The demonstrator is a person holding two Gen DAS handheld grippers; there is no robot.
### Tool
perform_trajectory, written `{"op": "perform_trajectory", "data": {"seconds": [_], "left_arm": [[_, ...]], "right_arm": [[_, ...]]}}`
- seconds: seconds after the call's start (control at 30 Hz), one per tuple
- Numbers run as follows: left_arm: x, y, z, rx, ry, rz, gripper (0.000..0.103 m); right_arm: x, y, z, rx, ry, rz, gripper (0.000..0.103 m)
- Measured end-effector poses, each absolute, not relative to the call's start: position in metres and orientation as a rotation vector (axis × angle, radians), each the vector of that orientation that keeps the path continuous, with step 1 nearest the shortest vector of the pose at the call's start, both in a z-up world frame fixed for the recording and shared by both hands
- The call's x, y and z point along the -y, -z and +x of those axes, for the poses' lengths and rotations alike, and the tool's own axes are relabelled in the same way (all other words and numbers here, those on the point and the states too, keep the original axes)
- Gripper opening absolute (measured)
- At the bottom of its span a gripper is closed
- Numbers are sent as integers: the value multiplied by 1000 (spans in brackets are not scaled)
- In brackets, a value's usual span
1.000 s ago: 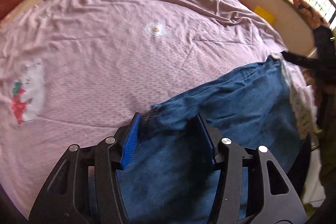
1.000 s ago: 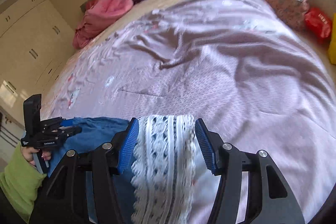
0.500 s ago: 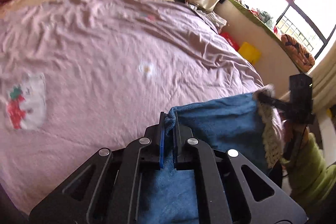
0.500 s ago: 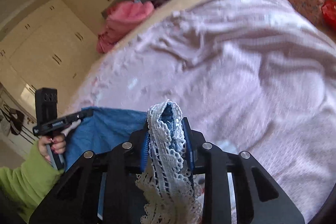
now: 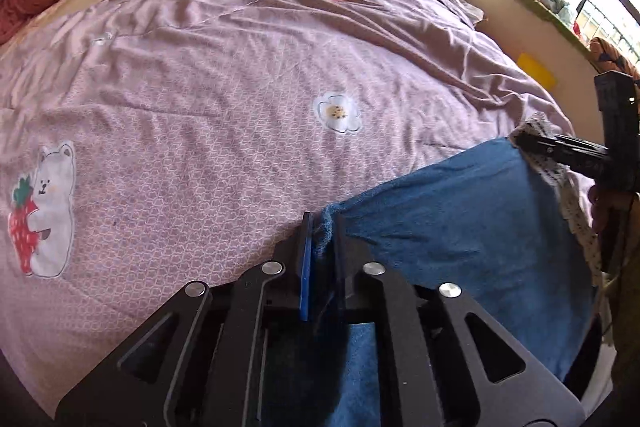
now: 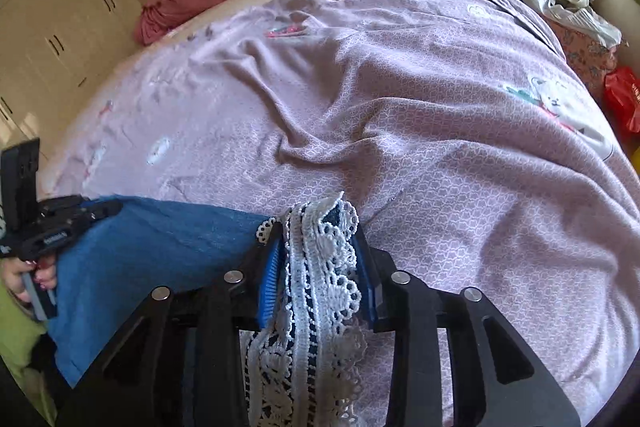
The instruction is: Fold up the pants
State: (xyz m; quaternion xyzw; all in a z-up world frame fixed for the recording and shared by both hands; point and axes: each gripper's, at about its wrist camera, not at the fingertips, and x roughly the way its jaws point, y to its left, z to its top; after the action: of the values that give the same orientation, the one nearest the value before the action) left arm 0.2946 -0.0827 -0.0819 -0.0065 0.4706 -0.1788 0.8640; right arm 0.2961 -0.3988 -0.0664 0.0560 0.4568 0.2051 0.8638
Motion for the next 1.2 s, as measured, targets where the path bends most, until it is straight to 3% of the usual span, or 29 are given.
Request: {"op": "perform_trajectory", "data": {"seconds": [0.1,0.23,0.37,0.4,0.63,0.93,1.17,1.2], "left_arm": [[78,76,291,-961,351,-8,14],[61,51,272,-917,271,-6,28],[37,26,244,-878,208,-48,44],[31,21,233,-860,211,-60,52],[-7,13,139,-796,208,-144,70],[-100,25,58,-765,-25,-266,79],[-129,60,67,-804,-28,-433,79],[-126,64,72,-812,-6,-443,75]], "right_arm": [[405,53,290,-947,-394,167,49],[421,22,259,-864,-345,175,62],[432,-1,212,-804,-342,182,65],[433,-4,201,-800,-336,177,65],[443,12,133,-815,-330,231,66],[431,44,122,-890,-342,267,66],[425,62,137,-933,-309,265,66],[424,64,137,-936,-306,263,66]]}}
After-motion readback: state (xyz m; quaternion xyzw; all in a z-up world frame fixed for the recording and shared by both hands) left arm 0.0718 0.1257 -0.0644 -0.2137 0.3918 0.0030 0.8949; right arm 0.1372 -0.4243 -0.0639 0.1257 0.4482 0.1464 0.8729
